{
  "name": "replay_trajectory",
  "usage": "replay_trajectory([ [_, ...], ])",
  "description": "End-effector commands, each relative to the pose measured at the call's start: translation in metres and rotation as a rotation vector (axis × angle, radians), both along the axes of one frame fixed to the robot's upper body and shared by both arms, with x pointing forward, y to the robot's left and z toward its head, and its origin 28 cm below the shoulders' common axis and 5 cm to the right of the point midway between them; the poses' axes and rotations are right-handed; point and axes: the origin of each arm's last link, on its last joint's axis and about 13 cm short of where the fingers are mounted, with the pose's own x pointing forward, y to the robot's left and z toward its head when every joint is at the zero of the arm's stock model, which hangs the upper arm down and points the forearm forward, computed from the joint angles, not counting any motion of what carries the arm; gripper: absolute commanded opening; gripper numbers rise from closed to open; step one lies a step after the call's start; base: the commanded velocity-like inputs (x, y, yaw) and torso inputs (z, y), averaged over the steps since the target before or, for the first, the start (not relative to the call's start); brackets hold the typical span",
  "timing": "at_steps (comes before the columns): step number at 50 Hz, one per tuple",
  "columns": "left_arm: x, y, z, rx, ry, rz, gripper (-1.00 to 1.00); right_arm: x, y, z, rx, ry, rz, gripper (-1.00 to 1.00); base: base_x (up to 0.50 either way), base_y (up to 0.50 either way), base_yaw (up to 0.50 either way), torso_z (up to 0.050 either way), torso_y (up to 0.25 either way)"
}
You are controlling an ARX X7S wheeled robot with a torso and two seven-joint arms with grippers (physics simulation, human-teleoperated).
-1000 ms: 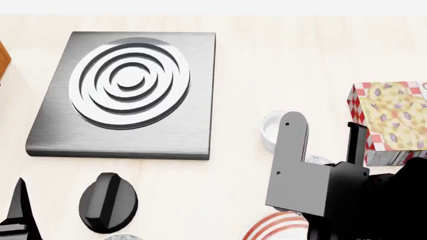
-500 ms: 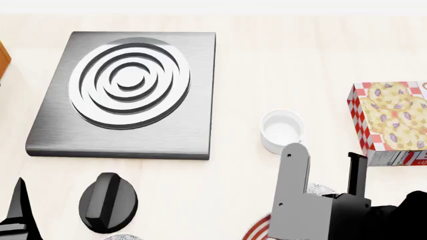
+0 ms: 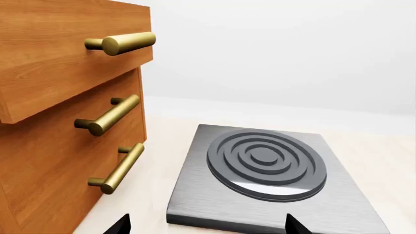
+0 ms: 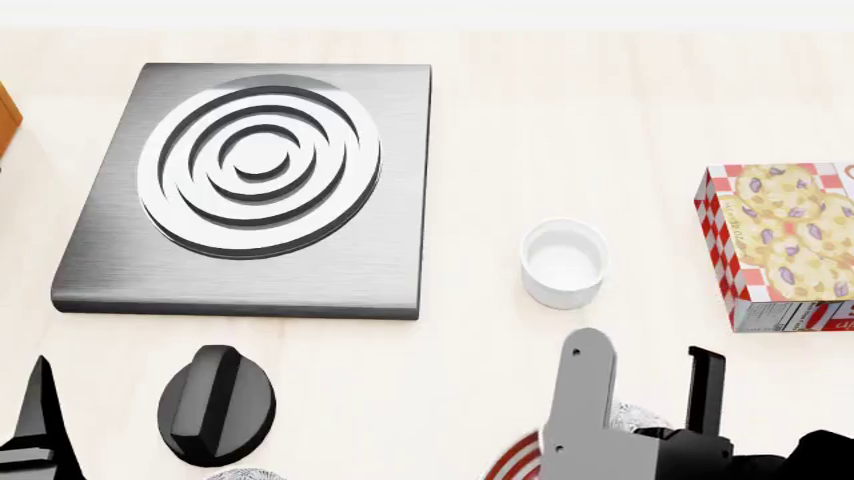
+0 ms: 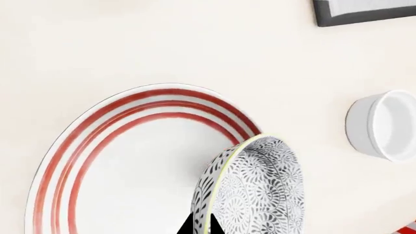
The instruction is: Pick the akita bowl on the ramekin and place it on the plate.
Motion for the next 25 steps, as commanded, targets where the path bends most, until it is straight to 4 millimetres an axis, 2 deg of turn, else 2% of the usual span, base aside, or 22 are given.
replay_trajectory([
  [1,0.000,0.000,0.000,0.001,0.001,0.000,1.00,0.001,-0.001,-0.010,0.017,-0.013,-0.005,-1.00,0.00,0.00,0.00,0.000,0.000],
  [25,0.000,0.001,0.000,0.001,-0.002,0.004,1.00,-0.003,0.005,-0.027,0.049,0.008,0.002,-1.00,0.00,0.00,0.00,0.000,0.000],
])
